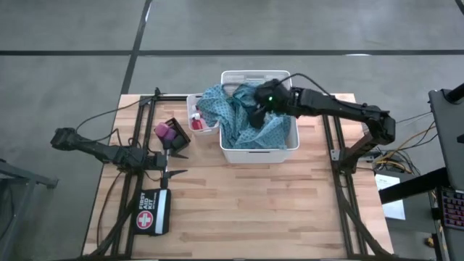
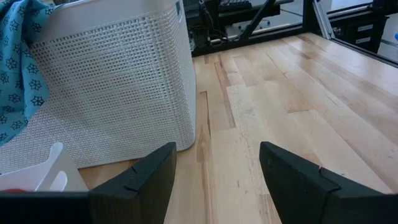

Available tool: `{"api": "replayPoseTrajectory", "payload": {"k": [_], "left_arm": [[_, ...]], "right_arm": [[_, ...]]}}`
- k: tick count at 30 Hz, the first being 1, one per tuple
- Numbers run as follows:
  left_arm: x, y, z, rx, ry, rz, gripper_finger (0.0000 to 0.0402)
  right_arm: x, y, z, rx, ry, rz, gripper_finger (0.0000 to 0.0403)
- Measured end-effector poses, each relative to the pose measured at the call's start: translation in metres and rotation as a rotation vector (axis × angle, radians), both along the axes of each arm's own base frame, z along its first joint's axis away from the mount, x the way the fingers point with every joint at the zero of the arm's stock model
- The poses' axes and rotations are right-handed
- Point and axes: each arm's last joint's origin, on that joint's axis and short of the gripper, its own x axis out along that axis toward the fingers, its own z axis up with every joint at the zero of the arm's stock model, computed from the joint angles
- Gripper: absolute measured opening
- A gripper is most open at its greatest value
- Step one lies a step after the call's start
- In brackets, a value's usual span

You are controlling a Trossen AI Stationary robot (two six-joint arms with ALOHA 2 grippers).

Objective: Pick & Place Medicine items
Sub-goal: Put the blue patient gown into the white laundry bin

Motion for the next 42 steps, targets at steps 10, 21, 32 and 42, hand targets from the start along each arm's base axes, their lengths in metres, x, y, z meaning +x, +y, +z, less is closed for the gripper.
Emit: {"api": "replayPoseTrajectory", "payload": {"k": [10, 21, 32, 42], "left_arm": [[0.0, 0.0, 0.0, 0.0, 0.0, 0.0, 0.0236], [0.0, 0.0, 0.0, 0.0, 0.0, 0.0, 0.0236], [0.0, 0.0, 0.0, 0.0, 0.0, 0.0, 0.0236], [0.0, 0.0, 0.0, 0.0, 0.0, 0.0, 0.0236]], "right_arm": [[0.042, 0.036, -0.011, -0.202, -0.044, 0.273, 0.0208], [0.069, 0.036, -0.038, -0.223, -0.047, 0.315, 0.0208], [0.077, 0.038, -0.048, -0.179, -0.055, 0.378, 0.0208], [0.085, 0.033, -0.063, -0.172, -0.037, 0.372, 0.0206]]}}
